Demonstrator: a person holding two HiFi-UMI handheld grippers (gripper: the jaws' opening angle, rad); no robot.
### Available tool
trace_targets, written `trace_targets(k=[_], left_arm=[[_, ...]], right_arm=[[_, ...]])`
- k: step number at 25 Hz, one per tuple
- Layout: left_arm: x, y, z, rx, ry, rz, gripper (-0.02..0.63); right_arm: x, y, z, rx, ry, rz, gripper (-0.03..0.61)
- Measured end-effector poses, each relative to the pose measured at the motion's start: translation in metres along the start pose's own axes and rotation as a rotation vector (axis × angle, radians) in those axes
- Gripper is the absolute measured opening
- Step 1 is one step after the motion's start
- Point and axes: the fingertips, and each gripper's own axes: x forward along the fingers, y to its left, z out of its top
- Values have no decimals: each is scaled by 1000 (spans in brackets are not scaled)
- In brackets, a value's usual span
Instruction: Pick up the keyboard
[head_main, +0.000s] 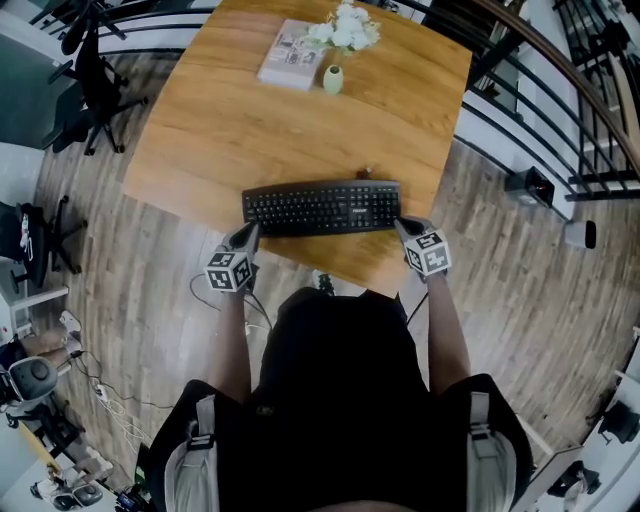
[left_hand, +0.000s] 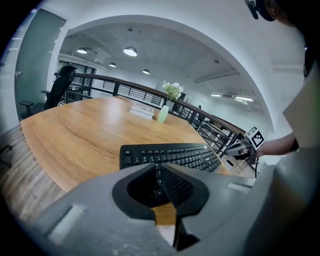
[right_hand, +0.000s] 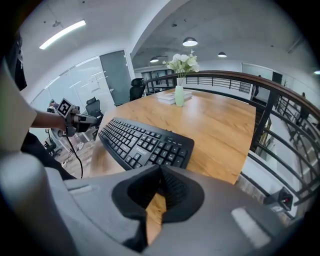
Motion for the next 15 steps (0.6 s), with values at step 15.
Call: trace_targets(k=[15], left_arm=[[20,30,-3,-36,21,32,154]], right_arm=[[24,-27,1,93,1,-75,115]])
